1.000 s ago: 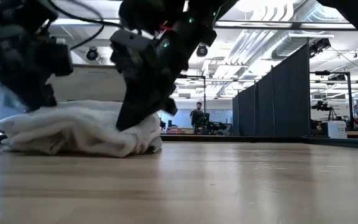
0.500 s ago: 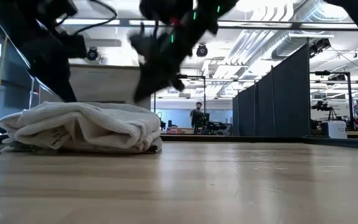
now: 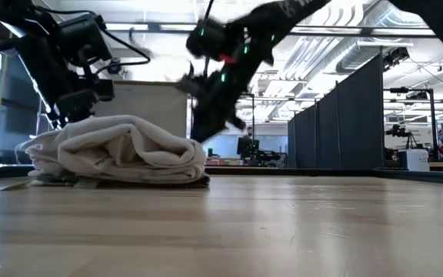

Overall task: Fold towel
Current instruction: Stack the white towel on the stacked white towel, then return to Home Position

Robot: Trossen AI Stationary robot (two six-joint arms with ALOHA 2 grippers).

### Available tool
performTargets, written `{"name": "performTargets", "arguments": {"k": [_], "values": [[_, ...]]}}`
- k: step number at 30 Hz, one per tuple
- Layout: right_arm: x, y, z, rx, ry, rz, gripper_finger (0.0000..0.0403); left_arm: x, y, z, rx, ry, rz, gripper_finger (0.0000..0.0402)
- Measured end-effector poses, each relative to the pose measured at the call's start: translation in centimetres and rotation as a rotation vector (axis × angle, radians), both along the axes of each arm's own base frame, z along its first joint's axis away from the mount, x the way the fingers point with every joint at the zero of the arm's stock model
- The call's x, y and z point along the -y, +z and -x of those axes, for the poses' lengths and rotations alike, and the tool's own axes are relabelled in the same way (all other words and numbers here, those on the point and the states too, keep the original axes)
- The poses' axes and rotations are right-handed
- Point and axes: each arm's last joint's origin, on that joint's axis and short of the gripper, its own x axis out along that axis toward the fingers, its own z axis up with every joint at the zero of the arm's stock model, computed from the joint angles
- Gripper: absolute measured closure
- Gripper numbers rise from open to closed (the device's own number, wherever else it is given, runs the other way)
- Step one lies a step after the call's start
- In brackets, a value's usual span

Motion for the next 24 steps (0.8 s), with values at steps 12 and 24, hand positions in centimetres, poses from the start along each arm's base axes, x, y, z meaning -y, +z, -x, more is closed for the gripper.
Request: {"name": "performTargets", "arguments": {"k": [12, 24], "values": [[-2.2, 15.5, 7.0, 0.309, 0.216, 0.113, 0.0403, 1.2, 10.1, -2.2, 0.521, -0.307, -0.054, 0.0402], [-6.4, 16.0, 18.2, 0.607, 0.219, 0.177, 0.0403, 4.3, 11.8, 3.0, 0.922, -0.216, -0.151, 0.0402]]}}
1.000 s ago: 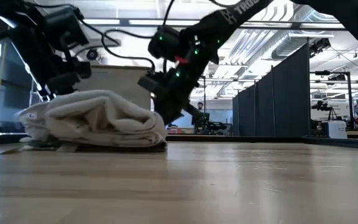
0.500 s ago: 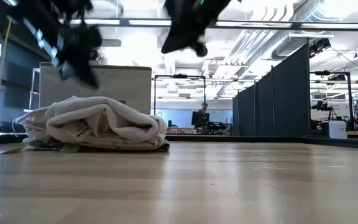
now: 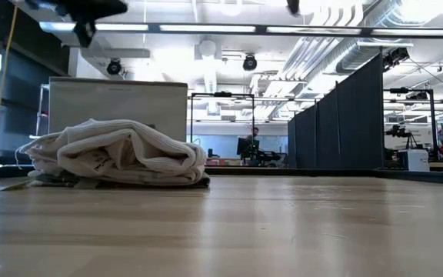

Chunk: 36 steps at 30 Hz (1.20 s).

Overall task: Fold towel
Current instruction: Return to Home Position

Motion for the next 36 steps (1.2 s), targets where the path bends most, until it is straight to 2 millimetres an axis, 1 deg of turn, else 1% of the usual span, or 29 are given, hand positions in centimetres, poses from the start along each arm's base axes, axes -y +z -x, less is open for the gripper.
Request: {"name": "performTargets", "arguments": {"k": [5, 8, 11, 13, 15, 17, 19, 22, 24, 27, 30, 34, 36], "values": [[-1.2, -3.8, 7.6, 0.101, -0.057, -0.084, 0.0403, 0.8, -1.3, 1.3, 0.019, 0.028, -0.017, 0.0402], [-1.6, -5.7, 11.7, 0.159, -0.065, -0.114, 0.0403, 0.7, -1.7, 1.9, 0.036, 0.145, 0.038, 0.0401], [-1.5, -7.7, 15.1, 0.182, -0.043, -0.121, 0.0403, 0.7, -2.1, 2.2, 0.024, 0.201, 0.107, 0.0401], [-1.3, -8.7, 16.8, 0.203, -0.031, -0.137, 0.0403, 0.7, -2.3, 2.1, 0.011, 0.202, 0.119, 0.0401], [-1.2, -9.6, 18.2, 0.227, 0.004, -0.203, 0.0403, 0.7, -2.4, 2.0, 0.001, 0.194, 0.107, 0.0401], [-1.2, -10.1, 19.1, 0.264, 0.042, -0.298, 0.0403, 0.7, -2.4, 2.0, -0.012, 0.187, 0.071, 0.0401], [-1.2, -10.4, 19.8, 0.285, 0.060, -0.355, 0.0403, 0.8, -2.4, 1.9, -0.028, 0.182, 0.029, 0.0401], [-1.1, -10.5, 20.6, 0.307, 0.063, -0.368, 0.0403, 0.8, -2.5, 1.8, -0.064, 0.166, -0.079, 0.0401], [-1.1, -10.6, 20.7, 0.299, 0.059, -0.379, 0.0403, 0.8, -2.5, 1.8, -0.094, 0.161, -0.173, 0.0401], [-1.1, -11.0, 20.6, 0.252, 0.073, -0.342, 0.0403, 0.8, -2.8, 1.9, -0.142, 0.108, -0.238, 0.0401], [-1.1, -11.8, 20.6, 0.173, 0.050, -0.313, 0.0403, 1.1, -4.2, 1.8, -0.191, 0.011, -0.213, 0.0401], [-1.1, -11.3, 20.6, 0.223, 0.107, -0.139, 0.0403, 1.8, -6.4, 1.3, -0.180, -0.188, -0.167, 0.0401], [-1.1, -11.0, 20.6, 0.264, 0.131, -0.058, 0.0403, 2.1, -7.2, 1.0, -0.109, -0.256, -0.167, 0.0401]]}}
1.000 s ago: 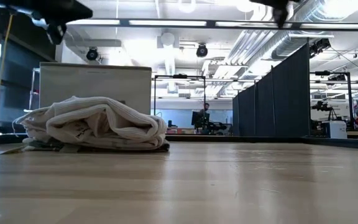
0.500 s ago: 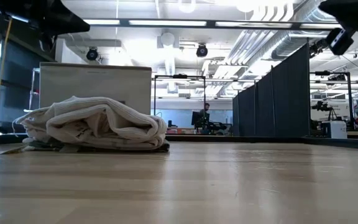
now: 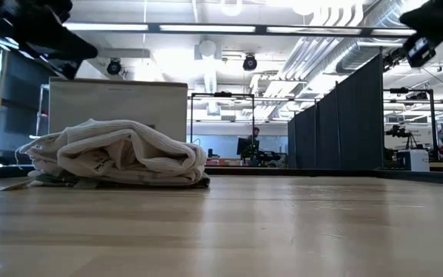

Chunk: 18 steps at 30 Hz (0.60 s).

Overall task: Fold towel
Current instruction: Return to Home Position

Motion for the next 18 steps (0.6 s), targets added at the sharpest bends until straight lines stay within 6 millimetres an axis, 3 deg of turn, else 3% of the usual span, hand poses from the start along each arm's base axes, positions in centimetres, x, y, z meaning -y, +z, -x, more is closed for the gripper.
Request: {"name": "performTargets", "arguments": {"k": [6, 14, 18], "values": [[-0.1, 0.1, 0.0, 0.019, 0.025, 0.045, 0.0403, 0.1, -2.0, -0.2, 0.111, -0.018, 0.026, 0.0401], [-0.3, -0.2, -0.1, 0.022, 0.098, 0.039, 0.0403, 0.1, -2.5, 0.4, 0.149, -0.079, -0.036, 0.0401], [-0.5, -2.1, -1.6, 0.099, 0.088, 0.079, 0.0403, -0.1, -2.5, 1.0, 0.150, -0.083, -0.034, 0.0401]]}}
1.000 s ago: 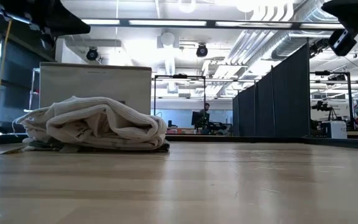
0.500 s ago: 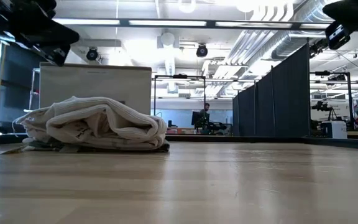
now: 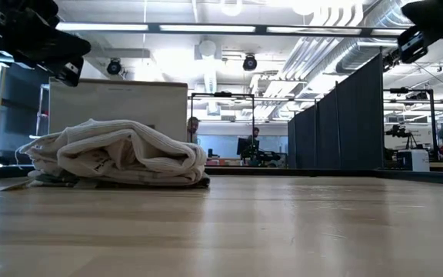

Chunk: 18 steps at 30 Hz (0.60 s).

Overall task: Fold towel
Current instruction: Return to Home Position

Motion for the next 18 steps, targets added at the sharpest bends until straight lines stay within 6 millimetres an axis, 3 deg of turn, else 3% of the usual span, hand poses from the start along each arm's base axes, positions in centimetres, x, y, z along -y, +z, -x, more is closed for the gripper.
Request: {"name": "performTargets", "arguments": {"k": [7, 18], "values": [[-0.1, -3.1, -1.6, 0.102, -0.044, 0.006, 0.0402, -0.2, 0.3, 1.3, 0.040, -0.046, 0.029, 0.0401], [-0.3, -5.6, -2.1, -0.009, -0.018, -0.017, 0.0402, -0.5, 0.1, 2.1, 0.035, -0.017, 0.061, 0.0401]]}}
